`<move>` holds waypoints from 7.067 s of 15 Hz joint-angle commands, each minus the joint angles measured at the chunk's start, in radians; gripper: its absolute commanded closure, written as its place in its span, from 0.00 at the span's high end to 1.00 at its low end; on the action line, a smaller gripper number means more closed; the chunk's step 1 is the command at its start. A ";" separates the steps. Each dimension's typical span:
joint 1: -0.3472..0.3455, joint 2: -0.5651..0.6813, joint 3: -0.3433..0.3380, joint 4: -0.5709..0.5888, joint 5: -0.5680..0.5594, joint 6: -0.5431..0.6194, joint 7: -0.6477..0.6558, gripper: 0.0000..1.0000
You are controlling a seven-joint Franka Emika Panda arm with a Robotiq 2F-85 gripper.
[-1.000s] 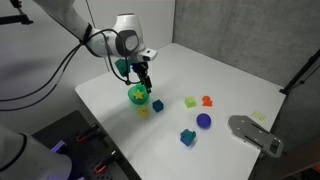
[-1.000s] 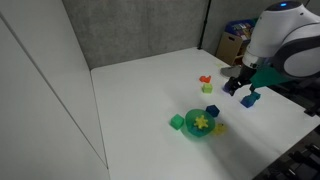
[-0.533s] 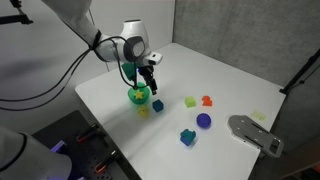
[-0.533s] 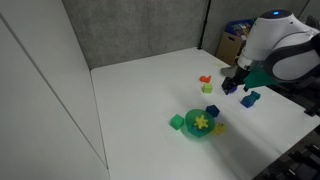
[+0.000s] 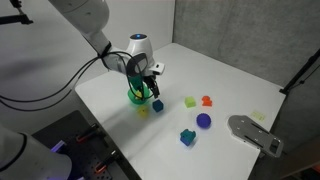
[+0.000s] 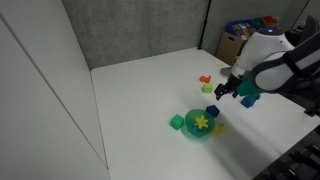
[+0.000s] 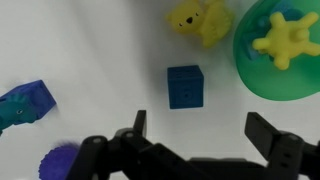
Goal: Put the blue block inside the green bowl
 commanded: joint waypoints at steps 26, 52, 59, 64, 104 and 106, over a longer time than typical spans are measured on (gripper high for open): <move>0.102 0.412 -0.094 0.255 0.176 0.192 -0.206 1.00; 0.193 0.092 -0.025 0.042 0.216 0.237 -0.200 0.31; 0.210 0.113 -0.011 0.011 0.214 0.230 -0.191 0.31; 0.221 0.121 -0.029 0.005 0.210 0.218 -0.185 0.88; -0.096 -0.503 -0.057 0.205 0.197 -0.810 -0.548 1.00; -0.104 -0.517 -0.058 0.218 0.188 -0.864 -0.556 1.00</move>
